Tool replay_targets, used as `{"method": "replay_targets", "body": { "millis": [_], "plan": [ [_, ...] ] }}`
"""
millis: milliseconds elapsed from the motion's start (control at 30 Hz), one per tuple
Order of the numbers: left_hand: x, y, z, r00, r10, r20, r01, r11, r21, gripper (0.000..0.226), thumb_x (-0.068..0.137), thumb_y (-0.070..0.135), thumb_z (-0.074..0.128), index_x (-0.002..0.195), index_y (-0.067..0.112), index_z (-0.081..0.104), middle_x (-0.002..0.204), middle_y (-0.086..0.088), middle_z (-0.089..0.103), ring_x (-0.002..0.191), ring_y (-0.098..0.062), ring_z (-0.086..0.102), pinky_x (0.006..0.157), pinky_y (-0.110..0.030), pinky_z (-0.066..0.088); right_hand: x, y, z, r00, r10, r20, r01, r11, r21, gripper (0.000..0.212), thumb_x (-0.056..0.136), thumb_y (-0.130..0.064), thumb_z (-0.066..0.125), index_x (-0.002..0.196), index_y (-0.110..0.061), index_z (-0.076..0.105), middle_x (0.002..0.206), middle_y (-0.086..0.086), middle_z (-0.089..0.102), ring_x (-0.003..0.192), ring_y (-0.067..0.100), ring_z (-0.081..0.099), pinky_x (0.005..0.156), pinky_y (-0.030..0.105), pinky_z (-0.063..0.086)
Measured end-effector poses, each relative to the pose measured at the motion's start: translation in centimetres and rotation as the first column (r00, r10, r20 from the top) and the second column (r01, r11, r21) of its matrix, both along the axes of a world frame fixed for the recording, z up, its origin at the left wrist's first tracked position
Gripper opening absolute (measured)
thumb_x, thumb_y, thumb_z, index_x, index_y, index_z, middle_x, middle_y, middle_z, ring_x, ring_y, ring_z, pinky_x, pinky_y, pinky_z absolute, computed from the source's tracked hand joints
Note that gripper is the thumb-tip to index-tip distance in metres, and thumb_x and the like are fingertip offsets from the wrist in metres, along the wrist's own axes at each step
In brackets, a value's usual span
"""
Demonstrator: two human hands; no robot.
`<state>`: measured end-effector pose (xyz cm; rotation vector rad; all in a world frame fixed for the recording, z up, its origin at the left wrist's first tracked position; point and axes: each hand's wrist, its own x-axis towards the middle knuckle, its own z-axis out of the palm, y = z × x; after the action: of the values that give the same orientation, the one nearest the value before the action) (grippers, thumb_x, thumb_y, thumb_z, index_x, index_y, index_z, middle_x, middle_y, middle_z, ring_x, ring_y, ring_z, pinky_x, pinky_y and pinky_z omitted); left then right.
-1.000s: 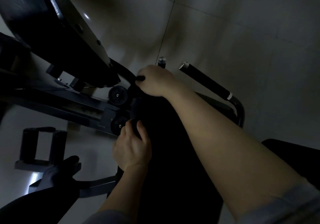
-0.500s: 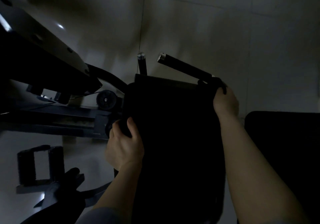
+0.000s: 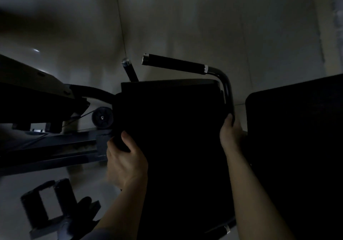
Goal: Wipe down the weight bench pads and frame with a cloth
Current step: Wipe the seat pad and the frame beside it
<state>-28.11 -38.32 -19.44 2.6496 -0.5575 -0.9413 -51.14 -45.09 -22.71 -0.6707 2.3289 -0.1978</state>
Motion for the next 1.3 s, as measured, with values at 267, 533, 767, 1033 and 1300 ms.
{"method": "replay_targets", "body": {
  "millis": [267,533,767,1033,1300],
  "plan": [
    [0.2,0.3,-0.1,0.999,-0.040,0.018,0.040,0.999,0.009,0.055,0.093,0.059,0.021,0.117,0.015,0.044,0.123,-0.014,0.056,0.105,-0.039,0.054,0.078,-0.041,0.035,-0.7,5.4,0.0,0.986,0.113,0.123,-0.105,0.992,-0.066,0.057,0.096,-0.054,0.022,0.145,-0.026,0.030,0.144,0.006,0.043,0.131,0.028,0.042,0.109,0.044,0.033],
    [0.6,0.9,-1.0,0.997,-0.075,0.001,0.075,0.996,-0.050,0.066,0.087,0.067,0.018,0.119,0.016,0.046,0.120,-0.015,0.058,0.105,-0.039,0.056,0.091,-0.052,0.043,-3.1,18.7,2.1,0.966,0.163,0.203,-0.153,0.986,-0.065,0.048,0.101,-0.036,0.026,0.148,-0.026,0.025,0.144,0.007,0.044,0.128,0.028,0.046,0.083,0.025,0.034],
    [1.8,2.2,-1.4,0.971,-0.136,-0.195,0.095,0.974,-0.203,0.063,0.086,0.069,0.028,0.129,0.024,0.039,0.121,-0.001,0.057,0.106,-0.027,0.055,0.087,-0.041,0.037,-4.9,12.8,-1.3,0.882,-0.075,0.464,0.085,0.996,-0.002,0.060,0.099,-0.049,0.024,0.148,-0.015,0.027,0.149,0.010,0.037,0.131,0.026,0.040,0.104,0.033,0.033],
    [1.0,12.0,0.5,0.842,-0.272,-0.466,0.118,0.936,-0.332,0.091,0.072,0.054,0.067,0.145,0.039,0.014,0.148,0.002,0.036,0.132,-0.023,0.041,0.109,-0.048,0.035,-4.9,23.1,-0.6,0.934,-0.066,0.351,0.117,0.985,-0.124,0.052,0.099,-0.047,0.029,0.143,-0.021,0.036,0.142,0.007,0.046,0.126,0.025,0.045,0.098,0.028,0.034],
    [-1.0,18.9,0.9,0.809,-0.186,-0.557,0.057,0.969,-0.241,0.114,0.054,0.049,0.084,0.145,0.034,0.016,0.147,-0.002,0.031,0.132,-0.022,0.038,0.108,-0.046,0.036,4.1,28.5,0.7,0.784,-0.545,0.297,0.597,0.794,-0.116,0.060,0.098,-0.045,0.032,0.147,-0.011,0.021,0.141,0.019,0.044,0.126,0.036,0.046,0.103,0.035,0.039]
  ]
}}
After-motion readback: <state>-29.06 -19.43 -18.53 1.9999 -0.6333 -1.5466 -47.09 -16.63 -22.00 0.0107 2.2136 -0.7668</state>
